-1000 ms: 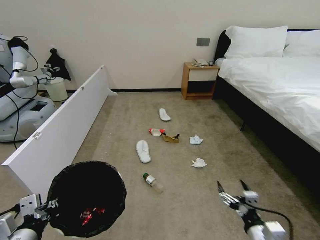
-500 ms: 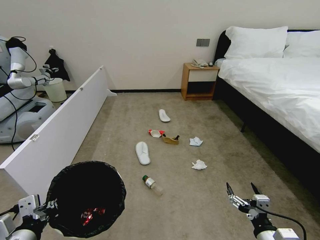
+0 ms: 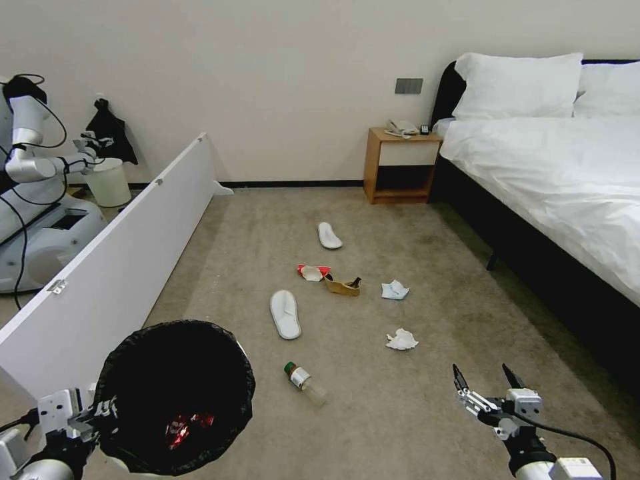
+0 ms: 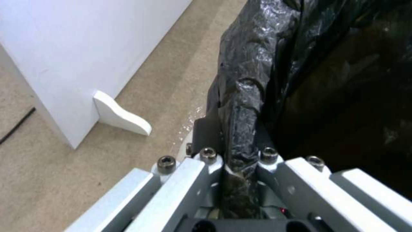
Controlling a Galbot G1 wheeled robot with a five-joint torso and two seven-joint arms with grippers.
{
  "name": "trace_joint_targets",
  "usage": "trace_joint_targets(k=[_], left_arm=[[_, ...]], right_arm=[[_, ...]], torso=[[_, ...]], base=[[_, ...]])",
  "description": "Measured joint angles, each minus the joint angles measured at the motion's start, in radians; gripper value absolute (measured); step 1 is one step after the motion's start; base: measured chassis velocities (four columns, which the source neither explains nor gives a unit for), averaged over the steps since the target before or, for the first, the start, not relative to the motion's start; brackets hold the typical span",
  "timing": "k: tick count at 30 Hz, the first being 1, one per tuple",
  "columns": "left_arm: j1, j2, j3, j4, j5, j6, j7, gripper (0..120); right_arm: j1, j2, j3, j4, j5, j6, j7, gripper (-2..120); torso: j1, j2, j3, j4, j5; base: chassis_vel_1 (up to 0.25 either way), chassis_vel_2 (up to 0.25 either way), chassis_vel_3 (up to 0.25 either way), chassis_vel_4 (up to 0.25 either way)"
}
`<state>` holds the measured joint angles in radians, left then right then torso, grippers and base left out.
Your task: Pick up the trash bin, then pick up the garbage from the floor and place it into the trash bin.
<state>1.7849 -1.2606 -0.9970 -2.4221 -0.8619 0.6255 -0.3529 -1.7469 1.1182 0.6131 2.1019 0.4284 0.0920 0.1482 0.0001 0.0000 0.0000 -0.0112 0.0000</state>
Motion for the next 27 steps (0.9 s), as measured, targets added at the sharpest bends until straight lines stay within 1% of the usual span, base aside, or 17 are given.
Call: trace_joint_targets(k=[14, 27], left_arm=[[-0.007, 0.002, 0.000, -0.003, -0.006, 0.000, -0.001, 2], [-0.017, 0.003, 0.004, -0.001, -0.009, 0.000, -0.004, 2]], right_arm=[[0.001, -0.005, 0.000, 0.003, 0.005, 0.000, -0.002, 100], [0.007, -0.007, -0.005, 0.001, 0.009, -0.002, -0.004, 100]], torso=[[0.000, 0.000, 0.000, 0.0000, 0.0000], [0.000, 0.000, 0.000, 0.0001, 0.0000]], base=[[-0.040, 0.035, 0.044, -0.043], [-0.007, 0.006, 0.009, -0.004]])
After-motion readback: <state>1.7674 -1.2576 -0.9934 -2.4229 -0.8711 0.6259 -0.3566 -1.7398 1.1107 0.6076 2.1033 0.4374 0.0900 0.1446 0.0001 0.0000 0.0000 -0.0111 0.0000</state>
